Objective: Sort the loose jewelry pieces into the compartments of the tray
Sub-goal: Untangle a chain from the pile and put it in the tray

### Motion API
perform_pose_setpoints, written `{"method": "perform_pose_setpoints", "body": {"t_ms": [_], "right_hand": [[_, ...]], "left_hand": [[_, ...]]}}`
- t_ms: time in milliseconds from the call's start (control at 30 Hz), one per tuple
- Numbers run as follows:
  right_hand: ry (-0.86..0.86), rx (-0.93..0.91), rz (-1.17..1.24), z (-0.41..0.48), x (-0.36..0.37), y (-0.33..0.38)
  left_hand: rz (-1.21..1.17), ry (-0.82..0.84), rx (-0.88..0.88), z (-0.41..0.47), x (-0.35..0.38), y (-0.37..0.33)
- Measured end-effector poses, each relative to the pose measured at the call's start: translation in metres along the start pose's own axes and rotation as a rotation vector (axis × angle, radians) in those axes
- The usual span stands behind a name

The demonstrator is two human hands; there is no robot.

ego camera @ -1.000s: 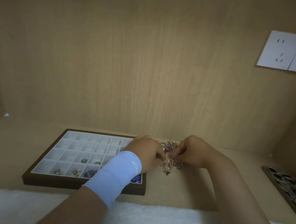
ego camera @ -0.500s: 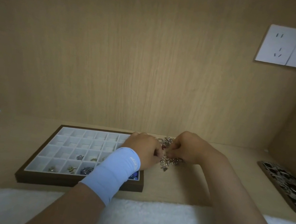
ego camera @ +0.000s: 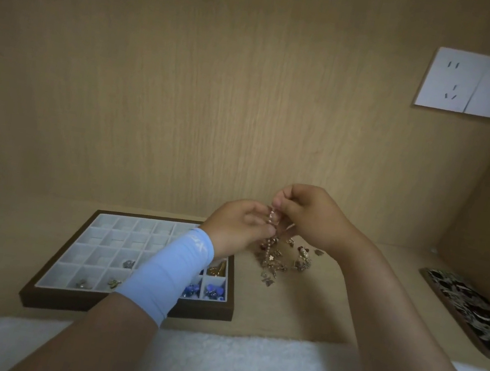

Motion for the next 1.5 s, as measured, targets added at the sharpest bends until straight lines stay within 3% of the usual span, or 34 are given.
{"method": "perform_pose_setpoints", "body": {"t_ms": [233, 367, 467, 733, 933, 1100, 1200, 1300, 1367, 1500], "right_hand": [[-0.053, 0.024, 0.209, 0.001, -0.003, 0.008], [0.189, 0.123, 0.297, -0.004, 0.010, 0.000], [0.386, 0.106, 0.095, -0.010, 0.023, -0.006], [0.164, 0.135, 0.084, -0.005, 0.011, -0.010], [-0.022, 0.050, 0.133, -0.003, -0.001, 0.008], [-0.085, 0.004, 0.339, -0.004, -0.005, 0.026], [-0.053, -0.027, 0.312, -0.006, 0.001, 0.039], [0.036, -0.048, 0.255, -0.010, 0.012, 0.051], [0.091, -0.062, 0.227, -0.013, 0.020, 0.056], [0.065, -0.097, 0.144, -0.015, 0.022, 0.063]], "left_hand": [[-0.066, 0.008, 0.052, -0.002, -0.022, -0.011], [-0.205, -0.068, 0.051, -0.001, -0.032, -0.020], [-0.313, -0.112, 0.065, -0.003, -0.038, -0.026], [-0.315, -0.263, 0.066, -0.002, -0.059, -0.028], [-0.221, -0.315, 0.027, -0.001, -0.072, -0.020], [0.037, -0.076, 0.015, -0.003, -0.065, -0.018], [0.239, 0.078, -0.028, -0.008, -0.058, -0.020], [0.489, 0.074, -0.016, -0.008, -0.056, -0.025], [0.449, 0.039, 0.042, -0.009, -0.053, -0.036], [0.045, 0.162, 0.097, -0.013, -0.043, -0.053]]}}
Point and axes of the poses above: each hand's wrist, its own z-axis towards the middle knuckle, its own x-axis out of the palm, y = z × x, the point moved 6 cm from there along z, towards the middle knuckle, and after that the axes turned 4 degrees about -y, right-handed, at the moved point
